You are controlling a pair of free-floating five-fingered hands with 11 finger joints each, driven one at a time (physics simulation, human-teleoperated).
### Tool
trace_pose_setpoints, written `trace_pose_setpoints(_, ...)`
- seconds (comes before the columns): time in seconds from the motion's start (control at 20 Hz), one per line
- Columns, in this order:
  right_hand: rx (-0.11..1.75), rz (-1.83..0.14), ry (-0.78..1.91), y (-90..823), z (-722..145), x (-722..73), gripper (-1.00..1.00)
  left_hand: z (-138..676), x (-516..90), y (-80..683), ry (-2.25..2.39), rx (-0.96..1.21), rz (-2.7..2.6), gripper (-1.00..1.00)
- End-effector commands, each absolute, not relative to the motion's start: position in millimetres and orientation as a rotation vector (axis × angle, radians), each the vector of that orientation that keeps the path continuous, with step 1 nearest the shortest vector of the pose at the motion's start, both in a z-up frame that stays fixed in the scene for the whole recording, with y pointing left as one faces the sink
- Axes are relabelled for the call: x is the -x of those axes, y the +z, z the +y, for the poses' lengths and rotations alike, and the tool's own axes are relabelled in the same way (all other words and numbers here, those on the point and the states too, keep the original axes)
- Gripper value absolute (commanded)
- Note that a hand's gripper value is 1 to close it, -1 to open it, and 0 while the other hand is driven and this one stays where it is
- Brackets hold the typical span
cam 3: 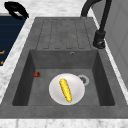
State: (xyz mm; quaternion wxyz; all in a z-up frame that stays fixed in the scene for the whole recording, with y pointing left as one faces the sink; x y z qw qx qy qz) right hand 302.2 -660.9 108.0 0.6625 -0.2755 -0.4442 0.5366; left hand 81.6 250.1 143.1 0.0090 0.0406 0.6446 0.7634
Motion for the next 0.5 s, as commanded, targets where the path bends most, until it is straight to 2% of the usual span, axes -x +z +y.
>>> trace_pose_setpoints(0.0,0.613,-0.935,1.236,98.9,-656.6,-324.4,-1.00,250.1,-81.6,143.1,2.385,-0.127,2.014,0.00)
trace_pose_setpoints(0.2,0.582,-0.869,1.277,90.9,-656.1,-321.7,-1.00,250.1,-81.6,143.1,2.385,-0.127,2.014,0.00)
trace_pose_setpoints(0.45,0.661,-0.729,1.327,96.6,-648.6,-327.6,-1.00,250.1,-81.6,143.1,2.385,-0.127,2.014,0.00)
